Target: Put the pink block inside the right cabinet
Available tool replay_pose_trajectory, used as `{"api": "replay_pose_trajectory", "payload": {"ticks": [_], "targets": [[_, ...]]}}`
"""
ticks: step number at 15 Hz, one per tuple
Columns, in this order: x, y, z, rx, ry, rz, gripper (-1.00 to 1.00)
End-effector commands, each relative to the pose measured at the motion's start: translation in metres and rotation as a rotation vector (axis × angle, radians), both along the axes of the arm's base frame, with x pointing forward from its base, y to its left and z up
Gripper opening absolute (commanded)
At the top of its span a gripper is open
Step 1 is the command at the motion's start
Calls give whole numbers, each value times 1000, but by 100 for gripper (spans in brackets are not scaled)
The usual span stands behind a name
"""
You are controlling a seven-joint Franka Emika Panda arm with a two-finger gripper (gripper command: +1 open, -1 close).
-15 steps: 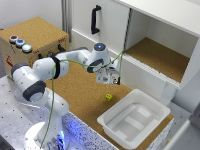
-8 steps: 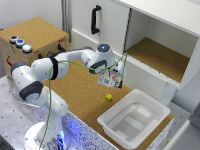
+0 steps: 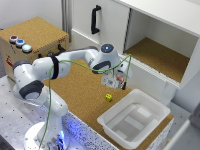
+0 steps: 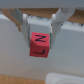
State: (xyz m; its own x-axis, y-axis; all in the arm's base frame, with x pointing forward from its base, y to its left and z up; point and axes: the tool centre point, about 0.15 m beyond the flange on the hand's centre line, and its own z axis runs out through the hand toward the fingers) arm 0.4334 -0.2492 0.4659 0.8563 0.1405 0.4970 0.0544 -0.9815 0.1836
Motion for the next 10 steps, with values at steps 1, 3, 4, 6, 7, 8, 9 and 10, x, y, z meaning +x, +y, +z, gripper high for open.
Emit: {"api": "replay_pose_trajectory", "payload": {"ticks": [1, 3, 4, 6, 7, 8, 9, 10], "targets": [[95, -16, 44, 55, 39, -18, -100], [124, -17, 55, 54, 2, -51, -100], [137, -18, 56, 59, 0, -62, -100], [159, -20, 57, 69, -17, -91, -100], [169, -18, 54, 75, -21, -99, -100], [182, -19, 53, 88, -21, -102, -100], [191, -20, 52, 93, -29, -108, -100], [203, -19, 49, 87, -36, -117, -100]]}}
